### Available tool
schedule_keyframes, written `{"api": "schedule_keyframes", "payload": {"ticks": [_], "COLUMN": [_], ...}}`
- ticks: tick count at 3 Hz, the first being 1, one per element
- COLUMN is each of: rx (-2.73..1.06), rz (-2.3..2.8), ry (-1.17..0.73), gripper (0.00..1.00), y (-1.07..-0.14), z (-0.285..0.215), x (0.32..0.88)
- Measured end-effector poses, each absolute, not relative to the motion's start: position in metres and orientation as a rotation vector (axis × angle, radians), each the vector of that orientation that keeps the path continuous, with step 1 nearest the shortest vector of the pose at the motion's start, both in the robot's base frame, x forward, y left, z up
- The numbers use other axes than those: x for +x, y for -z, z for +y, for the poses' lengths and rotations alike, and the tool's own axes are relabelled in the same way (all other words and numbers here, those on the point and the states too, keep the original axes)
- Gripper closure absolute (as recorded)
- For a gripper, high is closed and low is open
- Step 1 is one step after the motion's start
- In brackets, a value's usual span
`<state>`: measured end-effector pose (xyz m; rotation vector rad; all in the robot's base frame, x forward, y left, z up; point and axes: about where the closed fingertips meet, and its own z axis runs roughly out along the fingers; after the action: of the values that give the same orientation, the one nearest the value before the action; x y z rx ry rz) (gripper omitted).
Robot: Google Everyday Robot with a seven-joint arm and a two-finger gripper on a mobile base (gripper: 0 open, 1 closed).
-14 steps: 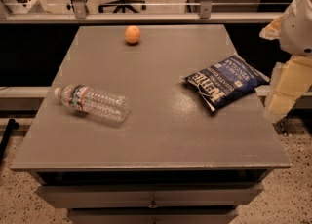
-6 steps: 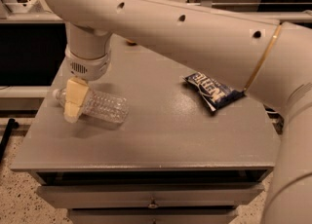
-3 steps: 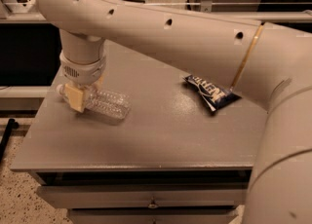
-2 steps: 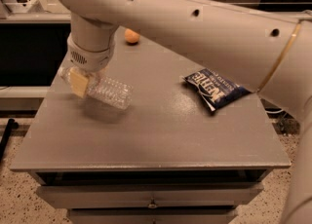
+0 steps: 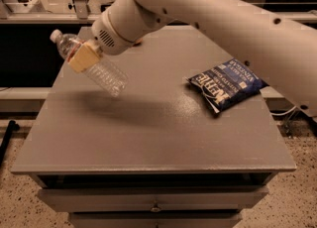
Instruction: Place water bottle upright
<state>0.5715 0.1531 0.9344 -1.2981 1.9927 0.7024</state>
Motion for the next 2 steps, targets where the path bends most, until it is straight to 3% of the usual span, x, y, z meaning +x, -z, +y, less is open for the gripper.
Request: {"api": "schedule_keyframes", "payload": {"ticks": [1,2], "rx": [-1.162,-1.013], "rz": [1.778,1.600], "ry": [-0.899,-0.981], "gripper": [1.00,1.00], "y": [-0.963,-0.987], "z": [0.158,0.139], "x": [0.573,0.575]}}
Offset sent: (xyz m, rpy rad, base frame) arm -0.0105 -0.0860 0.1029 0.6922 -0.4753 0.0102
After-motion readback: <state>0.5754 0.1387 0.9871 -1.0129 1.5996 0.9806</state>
